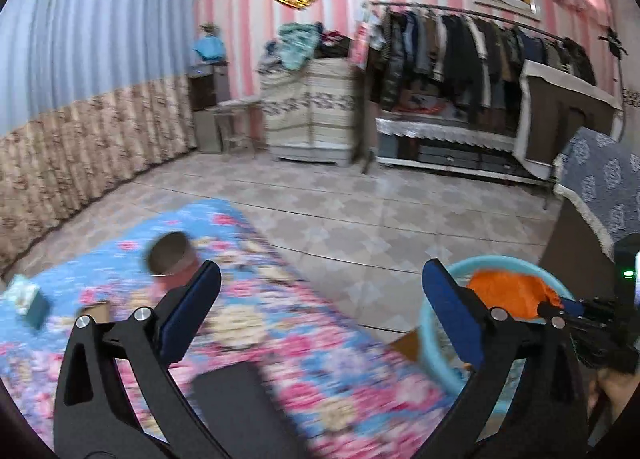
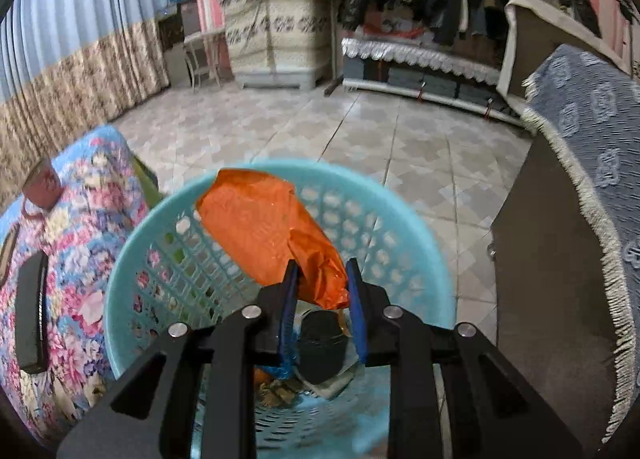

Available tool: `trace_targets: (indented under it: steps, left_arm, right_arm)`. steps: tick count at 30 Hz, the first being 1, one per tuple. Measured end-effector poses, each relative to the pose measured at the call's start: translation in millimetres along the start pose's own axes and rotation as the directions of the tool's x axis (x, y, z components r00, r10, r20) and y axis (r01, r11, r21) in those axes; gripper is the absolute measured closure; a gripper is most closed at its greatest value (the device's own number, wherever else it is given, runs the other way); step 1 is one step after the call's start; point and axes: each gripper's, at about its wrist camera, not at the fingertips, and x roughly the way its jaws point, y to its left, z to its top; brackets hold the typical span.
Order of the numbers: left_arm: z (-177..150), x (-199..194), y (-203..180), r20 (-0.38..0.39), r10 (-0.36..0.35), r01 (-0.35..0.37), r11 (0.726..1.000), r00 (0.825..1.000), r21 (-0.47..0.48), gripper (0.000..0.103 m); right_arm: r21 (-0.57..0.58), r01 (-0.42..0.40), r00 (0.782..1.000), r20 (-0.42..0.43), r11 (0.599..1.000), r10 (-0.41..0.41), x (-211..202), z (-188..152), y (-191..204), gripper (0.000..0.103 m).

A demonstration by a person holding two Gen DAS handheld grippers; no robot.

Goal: Collect trash

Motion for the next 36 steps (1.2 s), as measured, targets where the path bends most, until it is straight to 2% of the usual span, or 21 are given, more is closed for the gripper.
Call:
trace_targets:
  steps: [1, 2, 3, 5, 7, 8, 9, 11, 13, 15, 18, 21, 24, 27, 31, 33, 36]
  left_arm:
    - [-1, -9, 9, 0.005, 0.016, -0.016, 1.000, 1.000, -0.006, 0.006]
    - [-1, -18, 19, 0.009, 0.033, -0.033, 0.999, 0.999, -0.011, 0.006]
    - [-3, -31, 31, 0.012, 0.054, -0.054, 0.998, 0.998, -0.018, 0.005]
    - [-7, -50, 47, 0.013, 0.092, -0.092, 0.996, 0.996, -0.018, 0.005]
    - [-12, -70, 63, 0.021, 0.136, -0.135, 0.991, 0.991, -0.015, 0.005]
    - [-16, -81, 71, 0.025, 0.159, -0.158, 0.987, 0.987, -0.018, 0.005]
    - [-18, -89, 77, 0.025, 0.172, -0.171, 0.985, 0.985, -0.024, 0.005]
    - [-28, -107, 92, 0.006, 0.192, -0.192, 0.980, 0.981, -0.049, 0.005]
    - [-39, -123, 107, -0.014, 0.202, -0.202, 0.976, 0.979, -0.079, 0.005]
    - [-50, -139, 120, -0.015, 0.224, -0.224, 0.968, 0.974, -0.111, 0.005]
    - [-70, -166, 141, -0.014, 0.245, -0.243, 0.953, 0.969, -0.180, 0.005]
    - [-90, -191, 154, -0.003, 0.289, -0.283, 0.937, 0.957, -0.204, 0.005]
    - [-113, -211, 164, -0.003, 0.363, -0.356, 0.912, 0.932, -0.202, 0.005]
    - [-132, -222, 174, -0.031, 0.376, -0.373, 0.900, 0.926, -0.225, 0.005]
    - [-155, -239, 184, -0.040, 0.410, -0.406, 0.876, 0.911, -0.261, 0.005]
    - [-165, -246, 189, -0.040, 0.416, -0.410, 0.867, 0.908, -0.285, 0.005]
    - [-178, -249, 191, -0.051, 0.423, -0.418, 0.859, 0.905, -0.296, 0.005]
  right_arm:
    - [-0.006, -0.002, 1.000, -0.019, 1.000, 0.001, 7, -1, 6, 0.076]
    - [-0.011, -0.005, 0.999, -0.036, 1.000, 0.005, 12, -1, 11, 0.068]
    - [-0.012, -0.013, 0.998, -0.055, 1.000, 0.012, 16, -2, 15, 0.049]
    - [-0.017, -0.014, 0.998, -0.061, 1.000, 0.013, 18, -3, 23, 0.030]
    - [-0.029, -0.024, 0.998, -0.063, 0.999, 0.022, 16, -2, 32, 0.024]
    - [-0.032, -0.026, 0.998, -0.058, 0.999, 0.024, 13, -1, 36, 0.015]
    - [-0.032, -0.031, 0.998, -0.049, 0.999, 0.029, 8, 1, 40, 0.011]
    - [-0.030, -0.051, 0.998, -0.026, 0.998, 0.050, -2, 2, 47, 0.010]
    - [-0.041, -0.066, 0.997, 0.033, 0.997, 0.068, -25, 5, 58, 0.004]
    - [-0.064, -0.086, 0.991, 0.101, 0.994, 0.092, -49, 5, 71, 0.004]
    - [-0.100, -0.166, 0.961, 0.209, 0.981, 0.184, -96, -2, 100, 0.004]
    - [-0.126, -0.256, 0.923, 0.264, 0.958, 0.281, -133, -15, 129, 0.004]
    - [-0.142, -0.332, 0.888, 0.285, 0.932, 0.360, -159, -29, 155, 0.004]
    - [-0.169, -0.424, 0.846, 0.276, 0.890, 0.456, -179, -54, 189, 0.004]
    - [-0.249, -0.455, 0.811, 0.280, 0.855, 0.514, -193, -91, 225, 0.004]
    - [-0.286, -0.467, 0.797, 0.273, 0.837, 0.538, -197, -108, 238, 0.004]
    - [-0.297, -0.490, 0.796, 0.231, 0.820, 0.560, -198, -128, 252, 0.004]
